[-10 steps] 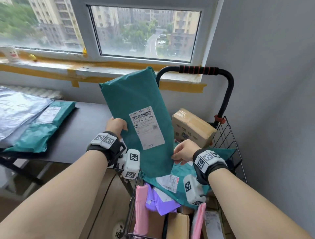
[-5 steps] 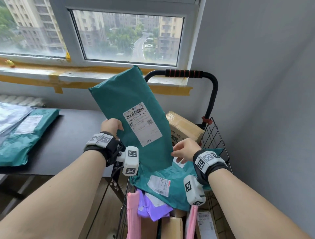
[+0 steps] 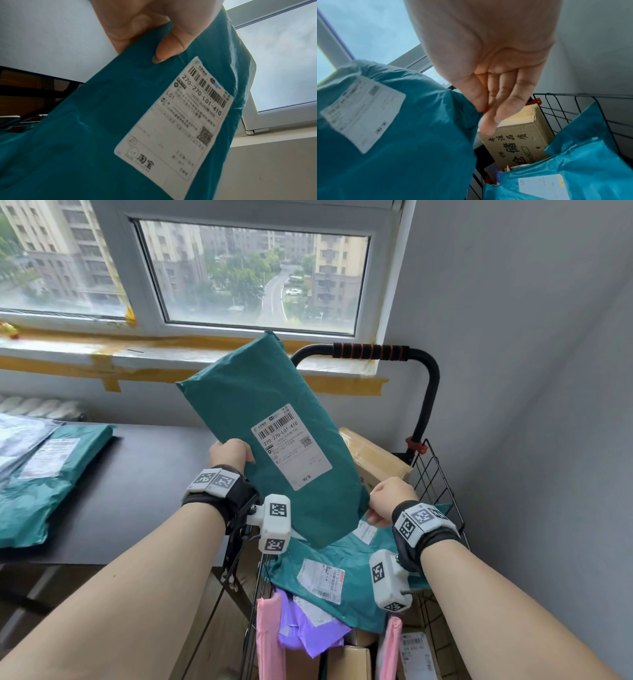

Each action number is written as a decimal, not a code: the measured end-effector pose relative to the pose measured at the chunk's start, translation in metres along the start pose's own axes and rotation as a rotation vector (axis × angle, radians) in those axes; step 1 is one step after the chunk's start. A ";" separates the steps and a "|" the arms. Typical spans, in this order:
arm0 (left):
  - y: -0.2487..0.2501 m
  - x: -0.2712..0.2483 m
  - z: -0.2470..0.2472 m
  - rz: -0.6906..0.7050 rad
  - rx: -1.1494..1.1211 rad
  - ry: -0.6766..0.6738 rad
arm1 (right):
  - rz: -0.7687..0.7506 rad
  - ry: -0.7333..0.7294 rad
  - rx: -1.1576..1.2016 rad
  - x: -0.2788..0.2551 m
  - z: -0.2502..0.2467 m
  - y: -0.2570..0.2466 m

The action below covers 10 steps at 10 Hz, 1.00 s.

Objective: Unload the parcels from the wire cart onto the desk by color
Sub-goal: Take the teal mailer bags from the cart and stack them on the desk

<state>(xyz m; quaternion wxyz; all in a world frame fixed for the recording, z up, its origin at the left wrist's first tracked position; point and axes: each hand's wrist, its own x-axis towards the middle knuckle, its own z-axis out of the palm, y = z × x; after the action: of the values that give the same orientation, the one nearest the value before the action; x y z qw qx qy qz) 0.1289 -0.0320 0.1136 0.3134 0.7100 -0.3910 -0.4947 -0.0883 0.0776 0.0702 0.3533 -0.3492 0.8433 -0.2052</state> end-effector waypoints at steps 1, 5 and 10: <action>0.002 0.003 0.003 0.050 -0.038 -0.043 | 0.014 -0.042 -0.017 -0.001 0.000 0.000; 0.009 0.004 -0.007 0.034 -0.105 -0.022 | -0.073 -0.196 0.162 -0.001 0.010 -0.007; 0.003 0.013 -0.029 0.095 -0.056 0.056 | -0.101 -0.034 0.391 0.002 -0.018 -0.003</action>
<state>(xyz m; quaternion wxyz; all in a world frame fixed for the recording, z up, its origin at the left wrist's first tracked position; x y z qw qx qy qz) 0.1582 -0.0427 0.1188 0.3672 0.6950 -0.4015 -0.4701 -0.1017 0.0759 0.0831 0.4176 -0.3194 0.7626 -0.3768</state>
